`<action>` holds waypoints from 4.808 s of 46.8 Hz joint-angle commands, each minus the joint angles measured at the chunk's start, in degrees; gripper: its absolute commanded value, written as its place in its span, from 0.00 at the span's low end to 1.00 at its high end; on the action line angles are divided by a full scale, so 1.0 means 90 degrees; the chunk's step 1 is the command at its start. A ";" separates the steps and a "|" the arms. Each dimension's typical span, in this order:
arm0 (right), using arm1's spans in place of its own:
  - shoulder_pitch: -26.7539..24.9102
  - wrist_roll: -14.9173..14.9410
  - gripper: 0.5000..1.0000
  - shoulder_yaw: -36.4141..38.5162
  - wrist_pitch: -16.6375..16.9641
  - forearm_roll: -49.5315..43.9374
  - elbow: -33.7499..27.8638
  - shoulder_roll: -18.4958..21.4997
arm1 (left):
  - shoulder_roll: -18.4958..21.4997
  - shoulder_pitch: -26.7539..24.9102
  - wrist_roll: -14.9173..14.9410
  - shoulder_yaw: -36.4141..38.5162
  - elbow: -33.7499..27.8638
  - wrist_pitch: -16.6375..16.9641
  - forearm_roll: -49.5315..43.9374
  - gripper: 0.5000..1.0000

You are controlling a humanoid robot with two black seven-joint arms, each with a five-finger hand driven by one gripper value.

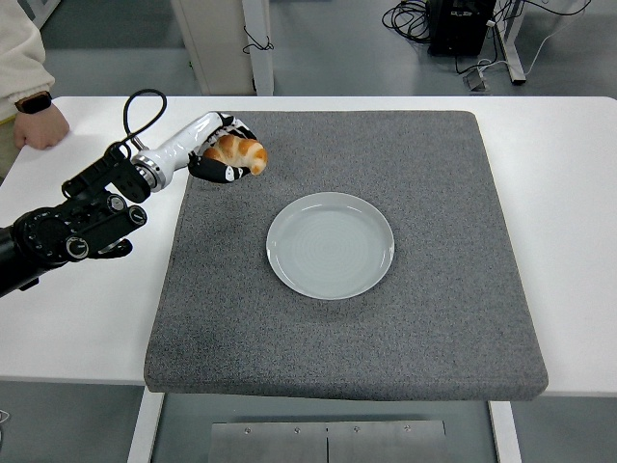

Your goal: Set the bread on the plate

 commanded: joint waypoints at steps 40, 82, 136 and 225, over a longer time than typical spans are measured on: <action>-0.0001 0.0000 1.00 0.0000 0.0000 0.0000 -0.0001 0.0000 | 0.1204 -0.2104 -0.0187 -0.0169 -0.0957 -0.1745 -0.0409 0.00; -0.0001 0.0000 1.00 0.0000 0.0000 0.0000 -0.0001 0.0000 | 0.0755 -0.2222 -0.0128 -0.0012 -0.2774 -0.1755 0.0714 0.00; -0.0001 0.0000 1.00 0.0000 0.0000 0.0000 -0.0001 0.0000 | -0.0866 -0.1431 0.0028 0.1443 -0.1885 -0.0847 0.1202 0.00; -0.0001 0.0000 1.00 0.0000 0.0000 0.0000 -0.0001 0.0000 | -0.0408 -0.1167 -0.0011 0.1638 -0.2198 -0.0554 0.1632 0.94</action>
